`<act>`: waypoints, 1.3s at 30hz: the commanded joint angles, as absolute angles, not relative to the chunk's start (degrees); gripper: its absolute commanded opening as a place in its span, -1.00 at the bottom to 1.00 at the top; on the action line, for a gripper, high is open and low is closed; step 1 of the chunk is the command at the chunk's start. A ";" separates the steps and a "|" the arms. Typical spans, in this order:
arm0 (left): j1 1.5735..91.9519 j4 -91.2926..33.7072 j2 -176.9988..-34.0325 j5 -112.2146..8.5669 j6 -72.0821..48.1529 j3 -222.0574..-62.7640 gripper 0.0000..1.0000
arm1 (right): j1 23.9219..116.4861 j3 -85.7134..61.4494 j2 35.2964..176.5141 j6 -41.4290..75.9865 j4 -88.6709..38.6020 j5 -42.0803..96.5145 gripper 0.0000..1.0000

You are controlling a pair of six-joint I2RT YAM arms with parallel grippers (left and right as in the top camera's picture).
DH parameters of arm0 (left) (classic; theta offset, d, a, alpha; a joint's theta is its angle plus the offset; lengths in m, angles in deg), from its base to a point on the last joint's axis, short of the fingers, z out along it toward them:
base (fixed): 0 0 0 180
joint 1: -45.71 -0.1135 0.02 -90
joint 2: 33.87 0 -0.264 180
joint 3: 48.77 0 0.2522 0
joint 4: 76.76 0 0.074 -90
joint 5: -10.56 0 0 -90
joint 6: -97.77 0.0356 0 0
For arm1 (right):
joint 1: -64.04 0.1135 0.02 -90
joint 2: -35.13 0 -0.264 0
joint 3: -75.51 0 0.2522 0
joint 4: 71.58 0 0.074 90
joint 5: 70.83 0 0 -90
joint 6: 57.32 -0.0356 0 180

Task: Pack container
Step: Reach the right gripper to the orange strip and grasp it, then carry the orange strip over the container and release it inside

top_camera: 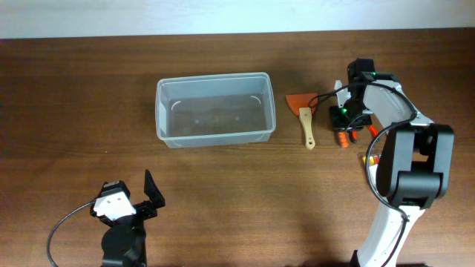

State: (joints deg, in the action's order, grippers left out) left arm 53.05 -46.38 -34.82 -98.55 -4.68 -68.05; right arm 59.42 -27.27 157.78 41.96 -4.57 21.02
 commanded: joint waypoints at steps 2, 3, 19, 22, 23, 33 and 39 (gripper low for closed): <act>53.22 -46.29 -34.56 -98.75 -4.17 -67.86 0.98 | 59.68 -26.85 158.31 41.89 -4.63 21.63 -0.91; 53.22 -46.29 -34.56 -98.75 -4.17 -67.86 0.99 | 59.68 -26.85 158.31 41.89 -4.61 21.63 -0.92; 53.22 -46.29 -34.56 -98.77 -4.17 -67.86 0.99 | 67.83 -63.40 154.64 41.65 15.24 23.27 -0.92; 53.22 -46.29 -34.56 -98.75 -4.17 -67.86 0.98 | 75.09 -70.87 154.64 38.85 19.63 23.27 -0.92; 53.22 -46.29 -34.56 -98.75 -4.17 -67.86 0.99 | 76.66 -71.38 154.64 37.89 19.94 23.27 -0.92; 53.22 -46.29 -34.56 -98.75 -4.17 -67.86 0.98 | 92.53 -69.06 155.55 24.86 17.79 22.99 -0.92; 53.22 -46.29 -34.56 -98.75 -4.17 -67.86 0.98 | 96.88 -64.32 160.01 23.35 13.29 21.83 -0.92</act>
